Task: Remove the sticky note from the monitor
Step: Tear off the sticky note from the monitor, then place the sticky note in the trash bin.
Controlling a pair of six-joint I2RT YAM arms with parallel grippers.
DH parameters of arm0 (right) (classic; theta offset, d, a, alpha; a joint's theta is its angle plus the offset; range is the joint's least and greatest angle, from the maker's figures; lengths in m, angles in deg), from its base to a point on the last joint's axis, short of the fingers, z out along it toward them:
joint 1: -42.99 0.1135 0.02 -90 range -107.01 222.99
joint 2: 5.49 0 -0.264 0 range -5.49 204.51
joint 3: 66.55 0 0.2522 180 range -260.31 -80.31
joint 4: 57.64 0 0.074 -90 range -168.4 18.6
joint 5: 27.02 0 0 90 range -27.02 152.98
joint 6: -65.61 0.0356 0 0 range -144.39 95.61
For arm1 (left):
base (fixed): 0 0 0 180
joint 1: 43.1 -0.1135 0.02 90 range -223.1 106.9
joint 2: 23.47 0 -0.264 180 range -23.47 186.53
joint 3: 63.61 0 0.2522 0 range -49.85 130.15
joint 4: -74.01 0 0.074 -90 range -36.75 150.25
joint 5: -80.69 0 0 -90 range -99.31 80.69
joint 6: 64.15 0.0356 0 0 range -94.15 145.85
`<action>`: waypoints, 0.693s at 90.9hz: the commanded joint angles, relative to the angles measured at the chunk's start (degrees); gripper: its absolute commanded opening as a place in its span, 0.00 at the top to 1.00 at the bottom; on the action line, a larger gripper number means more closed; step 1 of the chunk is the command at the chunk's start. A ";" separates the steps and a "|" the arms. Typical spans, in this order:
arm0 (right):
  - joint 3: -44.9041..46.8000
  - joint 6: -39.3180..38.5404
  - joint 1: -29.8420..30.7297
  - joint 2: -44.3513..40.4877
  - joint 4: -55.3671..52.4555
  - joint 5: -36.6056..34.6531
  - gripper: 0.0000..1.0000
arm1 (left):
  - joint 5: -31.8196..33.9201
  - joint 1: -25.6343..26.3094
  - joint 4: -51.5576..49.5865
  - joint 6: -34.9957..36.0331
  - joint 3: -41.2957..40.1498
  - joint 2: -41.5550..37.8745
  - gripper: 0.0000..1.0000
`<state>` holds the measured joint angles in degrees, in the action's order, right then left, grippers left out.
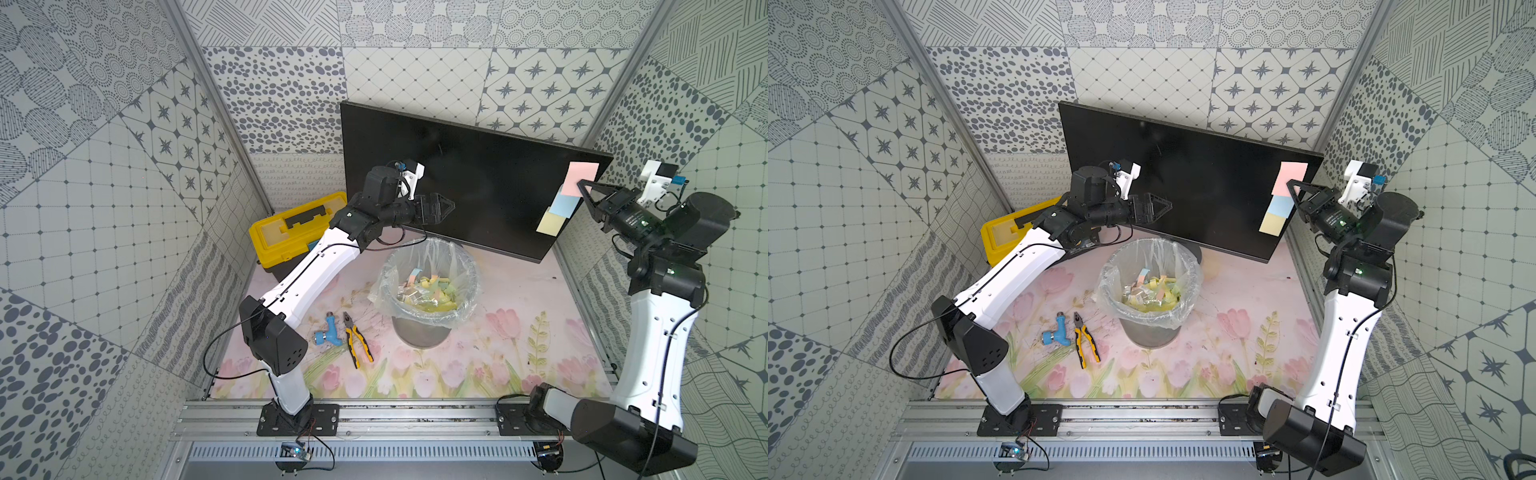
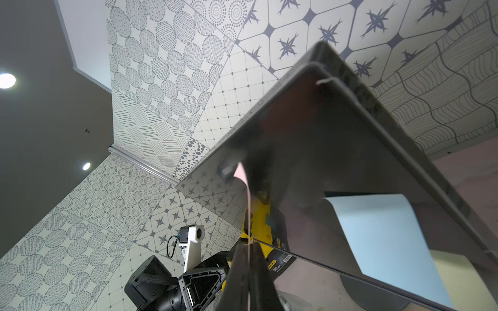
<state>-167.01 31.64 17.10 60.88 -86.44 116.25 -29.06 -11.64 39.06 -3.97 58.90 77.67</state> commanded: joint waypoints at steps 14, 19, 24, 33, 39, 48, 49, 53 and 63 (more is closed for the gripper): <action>-4.94 -14.27 12.73 -0.98 -6.06 -3.01 1.00 | 2.20 -3.76 1.07 1.21 -7.23 -6.66 0.01; -5.25 -18.58 18.13 -0.98 -9.13 -5.62 1.00 | 2.77 -4.33 -0.77 2.16 -8.77 -8.16 0.01; -4.70 -21.27 22.29 -1.23 -12.05 -8.16 1.00 | 4.21 -4.84 -3.45 3.42 -10.44 -9.87 0.01; -2.99 -26.20 30.31 -1.46 -15.62 -13.13 1.00 | 6.17 -5.50 -8.63 7.72 -12.82 -13.04 0.01; -3.61 -30.69 36.43 -0.40 -20.03 -17.22 1.00 | 5.54 -5.78 -12.47 10.47 -13.94 -14.65 0.01; -7.31 -38.63 45.71 3.00 -30.21 -24.84 1.00 | 2.29 -5.80 -17.19 13.83 -15.93 -16.86 0.04; -7.59 -39.42 46.61 3.34 -31.40 -25.52 1.00 | 2.10 -5.80 -17.55 14.05 -16.11 -17.12 0.05; -8.65 -41.50 50.35 5.05 -34.66 -29.23 1.00 | 1.87 -5.81 -18.88 14.95 -17.77 -18.17 0.08; -10.52 -45.76 59.29 10.03 -41.18 -38.46 1.00 | 4.38 -5.80 -21.93 16.85 -21.29 -20.62 0.16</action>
<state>-175.44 -4.31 68.98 66.54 -117.11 90.61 -25.72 -17.13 27.36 4.60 41.72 60.56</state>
